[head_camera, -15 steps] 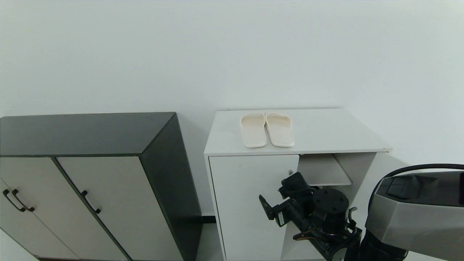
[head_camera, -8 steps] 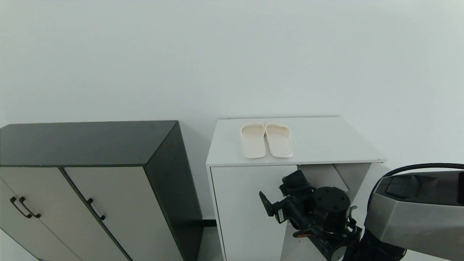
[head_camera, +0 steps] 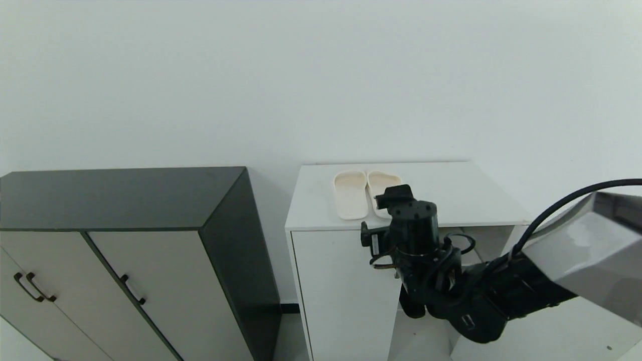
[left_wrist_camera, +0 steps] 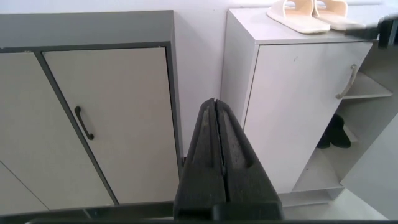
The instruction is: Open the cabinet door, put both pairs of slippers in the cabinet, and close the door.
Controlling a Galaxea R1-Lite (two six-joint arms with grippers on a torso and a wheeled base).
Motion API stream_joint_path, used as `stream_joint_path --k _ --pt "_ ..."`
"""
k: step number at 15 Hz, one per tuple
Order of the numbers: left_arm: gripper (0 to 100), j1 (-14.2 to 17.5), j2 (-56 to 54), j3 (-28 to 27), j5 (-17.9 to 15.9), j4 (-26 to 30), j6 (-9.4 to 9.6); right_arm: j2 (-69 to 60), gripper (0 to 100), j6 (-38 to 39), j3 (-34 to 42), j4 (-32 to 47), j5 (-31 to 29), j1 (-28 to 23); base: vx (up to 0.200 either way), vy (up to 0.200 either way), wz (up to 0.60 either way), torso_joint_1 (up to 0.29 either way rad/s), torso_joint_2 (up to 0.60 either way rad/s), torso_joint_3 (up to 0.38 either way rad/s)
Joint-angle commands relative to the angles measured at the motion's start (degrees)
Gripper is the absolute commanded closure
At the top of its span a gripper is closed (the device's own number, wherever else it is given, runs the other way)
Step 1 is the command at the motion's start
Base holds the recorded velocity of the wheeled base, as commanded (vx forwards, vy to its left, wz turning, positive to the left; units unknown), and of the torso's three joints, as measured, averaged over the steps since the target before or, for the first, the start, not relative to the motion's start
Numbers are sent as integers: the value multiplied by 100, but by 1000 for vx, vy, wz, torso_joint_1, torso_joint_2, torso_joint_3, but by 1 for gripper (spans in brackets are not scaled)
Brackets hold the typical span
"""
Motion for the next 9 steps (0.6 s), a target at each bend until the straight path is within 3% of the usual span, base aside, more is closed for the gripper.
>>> stream_joint_path --k 1,3,9 --pt "100 1 4 0 1 -3 -1 -478 0 612 -769 894 -249 48 0 0 0 0 0 0" --pt "100 1 4 0 -8 -3 -1 -539 0 1149 -1059 1746 -249 65 0 0 0 0 0 0" --pt "100 1 4 0 1 -3 -1 -425 0 1245 -963 1887 -266 92 200 0 0 2 -2 2"
